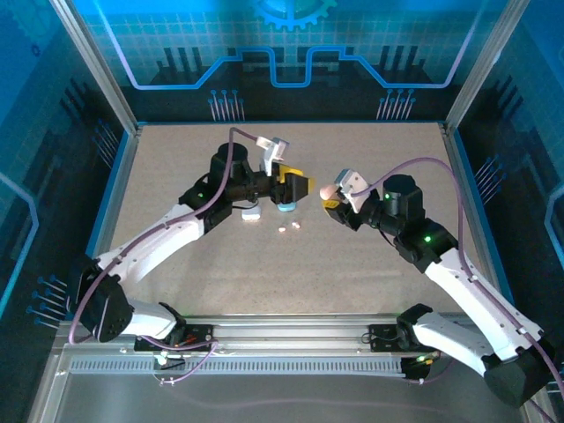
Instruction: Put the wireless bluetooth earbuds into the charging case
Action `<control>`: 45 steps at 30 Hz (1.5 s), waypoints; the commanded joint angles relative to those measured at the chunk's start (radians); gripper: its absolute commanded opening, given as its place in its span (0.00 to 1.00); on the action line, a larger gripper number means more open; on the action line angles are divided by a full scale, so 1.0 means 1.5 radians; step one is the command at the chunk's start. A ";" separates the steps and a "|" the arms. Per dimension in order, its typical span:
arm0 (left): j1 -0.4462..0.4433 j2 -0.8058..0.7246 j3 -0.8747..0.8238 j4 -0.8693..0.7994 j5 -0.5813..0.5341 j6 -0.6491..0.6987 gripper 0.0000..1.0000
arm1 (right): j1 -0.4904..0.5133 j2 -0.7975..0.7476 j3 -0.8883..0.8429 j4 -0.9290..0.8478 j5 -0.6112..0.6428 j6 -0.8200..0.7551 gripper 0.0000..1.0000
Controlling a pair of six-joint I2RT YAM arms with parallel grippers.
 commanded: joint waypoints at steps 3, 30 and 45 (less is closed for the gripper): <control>-0.023 0.027 0.030 0.002 0.042 0.001 0.68 | 0.016 -0.002 -0.007 0.040 0.013 -0.025 0.33; -0.052 0.091 0.087 -0.070 0.049 0.016 0.35 | 0.053 0.007 -0.032 0.094 0.063 -0.034 0.37; -0.024 0.042 0.032 0.058 0.043 -0.130 0.18 | -0.030 -0.057 -0.232 0.399 0.011 -0.015 0.58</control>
